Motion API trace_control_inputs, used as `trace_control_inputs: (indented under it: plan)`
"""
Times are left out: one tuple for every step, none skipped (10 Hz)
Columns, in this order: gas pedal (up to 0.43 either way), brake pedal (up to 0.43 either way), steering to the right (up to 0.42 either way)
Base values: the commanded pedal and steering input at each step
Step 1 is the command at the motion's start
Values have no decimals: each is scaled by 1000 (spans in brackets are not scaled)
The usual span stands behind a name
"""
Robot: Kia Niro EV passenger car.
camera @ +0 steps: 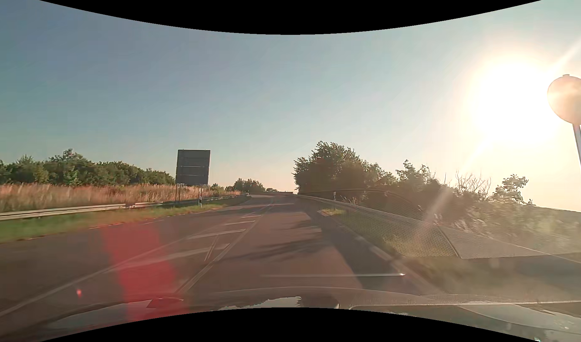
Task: Follow the waypoints while adhering to traffic rules and regulations
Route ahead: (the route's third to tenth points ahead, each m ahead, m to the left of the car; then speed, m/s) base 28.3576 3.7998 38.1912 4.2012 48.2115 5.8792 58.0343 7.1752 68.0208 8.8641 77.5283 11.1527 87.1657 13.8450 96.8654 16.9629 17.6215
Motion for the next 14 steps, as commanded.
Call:
trace_control_inputs:
  plan:
    - [209,0,-12]
    - [209,0,-11]
    - [209,0,-12]
    - [209,0,-12]
    - [197,0,-12]
    - [197,0,-12]
    - [197,0,-12]
    - [177,0,-12]
    - [177,0,-12]
    - [177,0,-12]
    - [177,0,-12]
    - [177,0,-12]
    - [177,0,-12]
    - [177,0,-12]
